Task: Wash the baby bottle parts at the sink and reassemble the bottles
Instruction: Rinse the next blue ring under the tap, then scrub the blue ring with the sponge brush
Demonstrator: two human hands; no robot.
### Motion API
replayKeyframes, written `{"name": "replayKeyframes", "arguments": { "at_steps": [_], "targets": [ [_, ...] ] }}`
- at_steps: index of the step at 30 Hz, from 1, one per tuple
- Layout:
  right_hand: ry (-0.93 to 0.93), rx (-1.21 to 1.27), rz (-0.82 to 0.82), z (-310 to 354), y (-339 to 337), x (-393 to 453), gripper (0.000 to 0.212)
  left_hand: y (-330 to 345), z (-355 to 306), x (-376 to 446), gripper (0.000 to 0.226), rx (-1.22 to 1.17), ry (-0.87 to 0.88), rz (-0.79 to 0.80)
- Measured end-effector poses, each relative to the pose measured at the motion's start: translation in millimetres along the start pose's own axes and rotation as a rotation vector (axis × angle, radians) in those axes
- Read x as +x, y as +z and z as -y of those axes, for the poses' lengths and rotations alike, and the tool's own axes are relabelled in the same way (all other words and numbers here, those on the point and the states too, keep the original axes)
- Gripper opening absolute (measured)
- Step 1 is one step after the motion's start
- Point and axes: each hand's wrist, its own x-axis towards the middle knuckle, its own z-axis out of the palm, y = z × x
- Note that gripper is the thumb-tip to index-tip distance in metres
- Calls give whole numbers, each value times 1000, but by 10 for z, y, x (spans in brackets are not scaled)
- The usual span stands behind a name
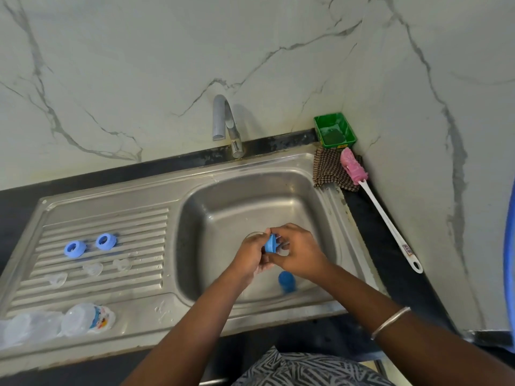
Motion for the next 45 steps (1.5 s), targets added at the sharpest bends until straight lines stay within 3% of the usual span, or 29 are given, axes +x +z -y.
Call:
{"name": "replayKeyframes", "arguments": {
  "at_steps": [2, 5, 9, 13, 18, 23, 33, 37, 41, 45],
  "targets": [
    [23, 44, -1, -21, -69, 63, 50, 10, -17, -1, 39, -46, -14, -45],
    [192, 30, -250, -98, -290, 284, 34, 20, -77, 4, 41, -74, -61, -132],
    [309, -317, -584, -273, -787, 626, 29, 16, -148, -7, 42, -108, -107, -149],
    [510, -660, -697, -423, -1124, 856, 31, 23, -218, -25, 37, -172, -140, -137],
    [627, -702, -636, -640, -1200, 982, 41, -16, -222, -14, 40, -136, -172, -165],
    [678, -680, -593, -765, -1264, 1070, 34, -99, -168, 30, 42, -134, -144, -207],
    [372, -762, -547, -344, -1012, 808, 42, -231, -132, 10, 46, -207, -172, -245],
    [130, -680, -311, 81, -584, 579, 44, -299, -105, 0, 40, -282, -173, -305],
    [116, -463, -35, 466, -108, 403, 43, -451, -61, -26, 39, -289, -138, -260],
    [151, -255, 28, 633, 170, 270, 42, -594, -61, -92, 29, -365, -99, -238]
  ]
}}
